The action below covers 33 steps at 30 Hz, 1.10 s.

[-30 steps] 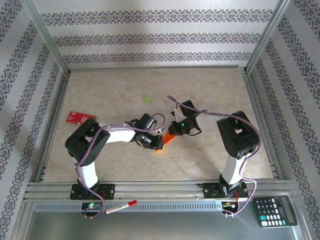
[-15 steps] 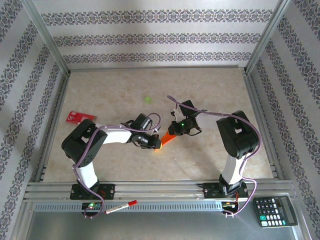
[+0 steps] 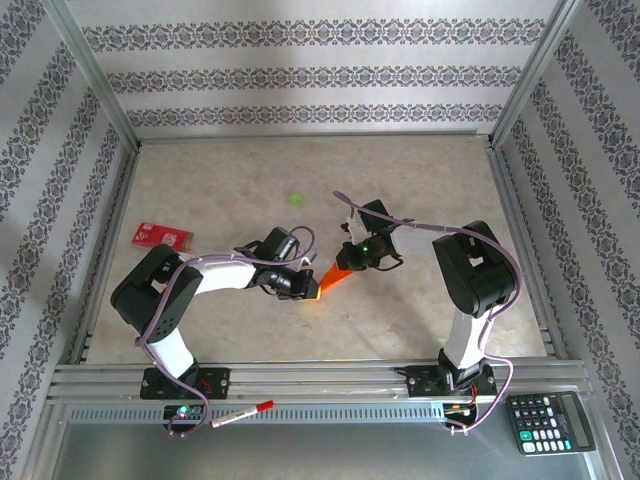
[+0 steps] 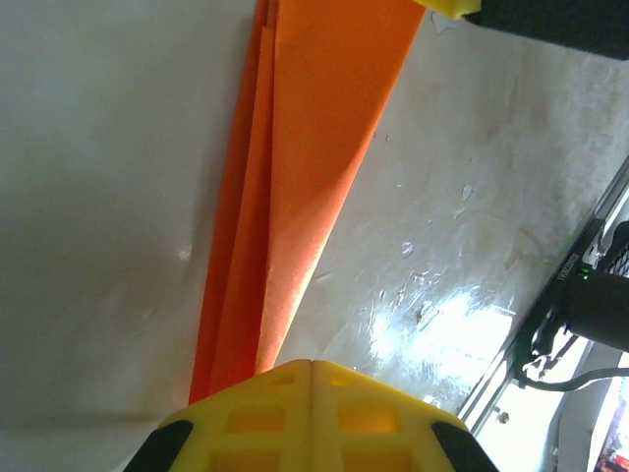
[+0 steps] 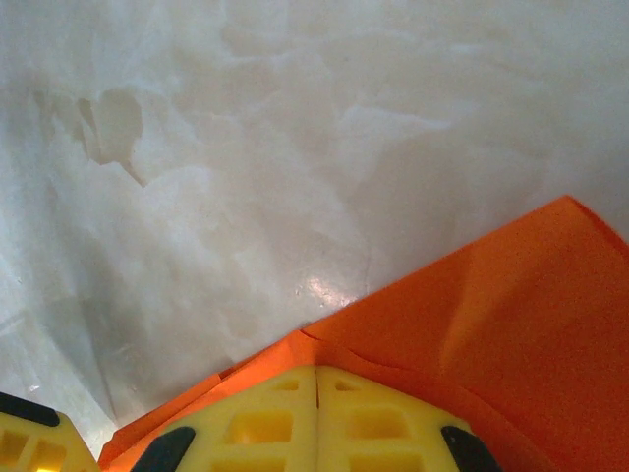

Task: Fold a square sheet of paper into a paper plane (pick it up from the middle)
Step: Fold the wing for the fifth time at the center of the table.

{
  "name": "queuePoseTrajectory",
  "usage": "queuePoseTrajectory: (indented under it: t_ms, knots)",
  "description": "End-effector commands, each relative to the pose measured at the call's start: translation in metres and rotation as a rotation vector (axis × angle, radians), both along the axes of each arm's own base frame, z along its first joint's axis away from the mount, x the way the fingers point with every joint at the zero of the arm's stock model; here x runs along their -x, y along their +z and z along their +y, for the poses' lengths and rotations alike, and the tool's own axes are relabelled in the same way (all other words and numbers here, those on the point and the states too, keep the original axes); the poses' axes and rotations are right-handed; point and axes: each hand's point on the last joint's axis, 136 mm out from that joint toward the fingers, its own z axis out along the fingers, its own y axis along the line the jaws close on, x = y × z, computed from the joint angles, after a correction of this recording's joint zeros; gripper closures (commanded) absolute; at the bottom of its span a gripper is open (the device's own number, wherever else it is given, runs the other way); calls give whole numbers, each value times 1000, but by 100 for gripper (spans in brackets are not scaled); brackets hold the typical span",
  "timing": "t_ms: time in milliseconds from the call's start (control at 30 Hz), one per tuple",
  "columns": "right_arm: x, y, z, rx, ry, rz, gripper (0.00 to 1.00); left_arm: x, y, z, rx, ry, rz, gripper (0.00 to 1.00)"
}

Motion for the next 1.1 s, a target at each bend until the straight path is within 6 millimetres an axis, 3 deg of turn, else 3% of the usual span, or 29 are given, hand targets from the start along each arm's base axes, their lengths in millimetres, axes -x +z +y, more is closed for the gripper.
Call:
queuePoseTrajectory:
  t_ms: [0,167,400,500,600,700,933,1067]
  knots:
    - [17,-40,-33,170,-33,91,99,0,-8,4,-48,6,38,100]
    - [17,-41,-33,173,-30,92,99,-2,-25,15,-78,56,72,100]
    - [18,-42,-34,175,-31,94,99,11,-33,25,-97,61,110,100]
    - [18,-42,-34,175,-29,95,99,9,-15,20,-34,60,89,100]
    - [18,-41,-34,175,-28,94,99,-4,18,4,78,63,26,98]
    - [19,-42,-34,176,-30,93,99,-17,34,-9,142,68,2,95]
    - [19,-42,-34,173,-29,93,99,-36,17,-20,113,73,9,98]
    - [17,-40,-32,166,-29,90,99,-41,-2,-16,39,69,13,100]
